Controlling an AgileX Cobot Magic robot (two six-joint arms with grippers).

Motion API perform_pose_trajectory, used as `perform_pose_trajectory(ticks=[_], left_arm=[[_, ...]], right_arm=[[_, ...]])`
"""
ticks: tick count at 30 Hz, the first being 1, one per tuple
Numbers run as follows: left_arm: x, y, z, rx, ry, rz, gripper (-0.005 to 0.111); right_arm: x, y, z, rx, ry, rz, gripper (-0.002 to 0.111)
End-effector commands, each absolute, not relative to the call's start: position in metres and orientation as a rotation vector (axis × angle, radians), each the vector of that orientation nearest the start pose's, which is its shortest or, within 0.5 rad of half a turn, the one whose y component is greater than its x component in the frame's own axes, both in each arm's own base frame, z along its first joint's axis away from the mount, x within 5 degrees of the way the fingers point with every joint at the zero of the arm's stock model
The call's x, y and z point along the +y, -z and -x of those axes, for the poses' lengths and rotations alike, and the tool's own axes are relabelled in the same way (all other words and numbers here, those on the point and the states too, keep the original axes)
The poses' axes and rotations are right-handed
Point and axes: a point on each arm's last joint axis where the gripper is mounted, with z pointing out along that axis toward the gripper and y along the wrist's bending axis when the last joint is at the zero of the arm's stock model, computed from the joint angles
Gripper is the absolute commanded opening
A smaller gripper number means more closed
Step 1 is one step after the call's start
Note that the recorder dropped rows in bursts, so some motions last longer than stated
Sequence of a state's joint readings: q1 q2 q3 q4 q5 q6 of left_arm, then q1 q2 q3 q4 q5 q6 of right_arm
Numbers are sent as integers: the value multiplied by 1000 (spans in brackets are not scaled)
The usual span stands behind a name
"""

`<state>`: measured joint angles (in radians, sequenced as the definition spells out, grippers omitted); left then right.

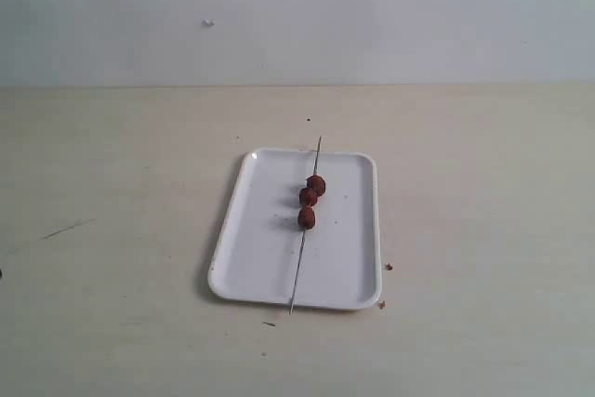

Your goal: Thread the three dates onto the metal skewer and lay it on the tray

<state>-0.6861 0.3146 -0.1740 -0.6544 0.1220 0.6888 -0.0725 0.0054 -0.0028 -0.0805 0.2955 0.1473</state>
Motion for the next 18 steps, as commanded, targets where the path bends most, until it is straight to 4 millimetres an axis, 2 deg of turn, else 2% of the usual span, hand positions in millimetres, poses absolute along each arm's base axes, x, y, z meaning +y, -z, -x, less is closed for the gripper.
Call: perform_pose_trajectory(ticks=[1,7,10,18], left_arm=[[-49,-246,-62,1587,466,-585,0],[-30,-254,-55,1543,425,-281,0],[-25,-257,-52,1512,419,-182,0],[-28,-252,-49,1563,461,-181,0]], right_arm=[[-6,-188,-54,1760,33,-140,0],[-6,-188,-54,1760,35,-138,0],[-6,-188,-54,1760,33,-139,0],[-6,-188,-54,1760,33,-139,0]])
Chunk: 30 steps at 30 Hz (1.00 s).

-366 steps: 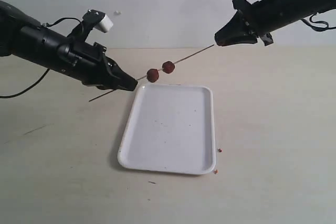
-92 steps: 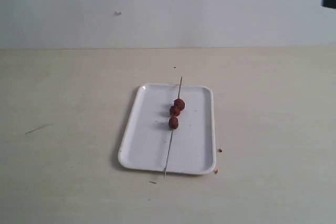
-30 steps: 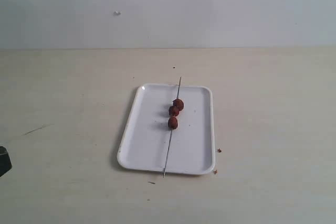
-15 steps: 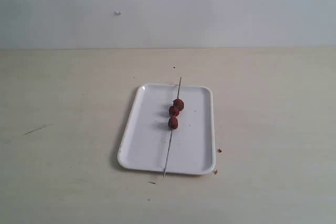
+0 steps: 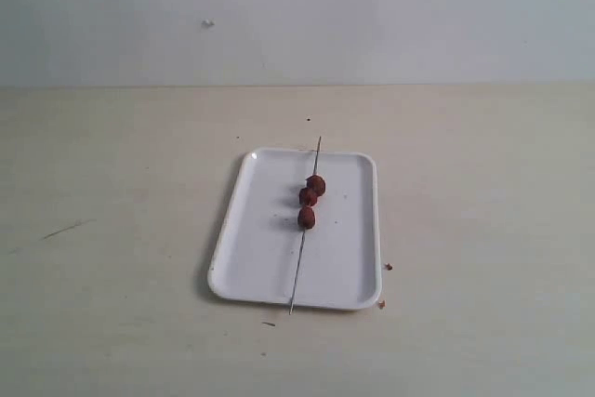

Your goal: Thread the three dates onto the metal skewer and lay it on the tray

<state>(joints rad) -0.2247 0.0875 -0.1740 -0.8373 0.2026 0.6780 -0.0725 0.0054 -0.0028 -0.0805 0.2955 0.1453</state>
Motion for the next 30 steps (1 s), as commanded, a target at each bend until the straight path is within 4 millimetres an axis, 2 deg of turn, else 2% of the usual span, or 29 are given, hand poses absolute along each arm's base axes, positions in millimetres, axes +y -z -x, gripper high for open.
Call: perform_pose_trajectory(ticks=[1,5,11,14,18,22,30], left_arm=[[-28,-253,-49,1561,474,-167,0],[-23,-255,-51,1539,422,-113,0],[-13,-242,-51,1651,152,-156,0],[-3,-229,-52,1732,43,-49,0],[6,-207,-55,1794,-13,123,0],[8,-179,-56,1876,-58,109,0],[7,-182,-57,1851,-61,95,0]], right_arm=[[-6,-188,-54,1760,33,-139,0],[-6,-188,-54,1760,33,-139,0],[-6,-188,-54,1760,35,-138,0],[-6,-188,-54,1760,35,-138,0],[-6,-188,-54,1760,33,-140,0],[-6,-188,-54,1760,33,-140,0],[-6,-188,-54,1760,34,-138,0]])
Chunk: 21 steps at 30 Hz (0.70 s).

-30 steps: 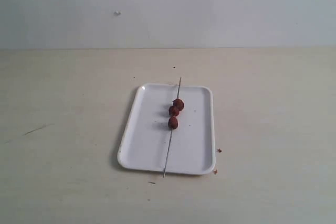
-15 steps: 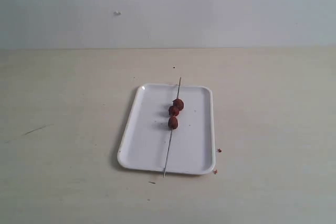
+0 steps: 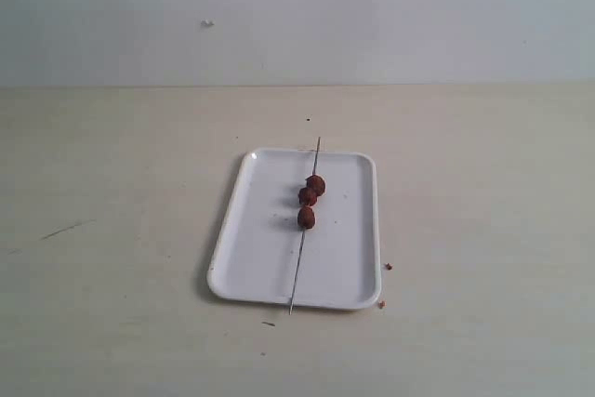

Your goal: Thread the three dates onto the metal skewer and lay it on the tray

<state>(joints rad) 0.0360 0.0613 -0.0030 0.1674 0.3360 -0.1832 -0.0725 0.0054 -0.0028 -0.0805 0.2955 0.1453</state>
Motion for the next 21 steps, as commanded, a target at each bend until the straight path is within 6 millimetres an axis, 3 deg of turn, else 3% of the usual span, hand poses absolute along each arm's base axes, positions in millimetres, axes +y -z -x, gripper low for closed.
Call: perform_pose_trajectory(ticks=[1,21], left_arm=[[7,-182,-57,1851,-61,95,0],[7,-182,-57,1851,-61,95,0]], right_arm=[[-6,-188,-54,1760,34,-138,0],[-4,-188,-55,1762,3,-100,0]])
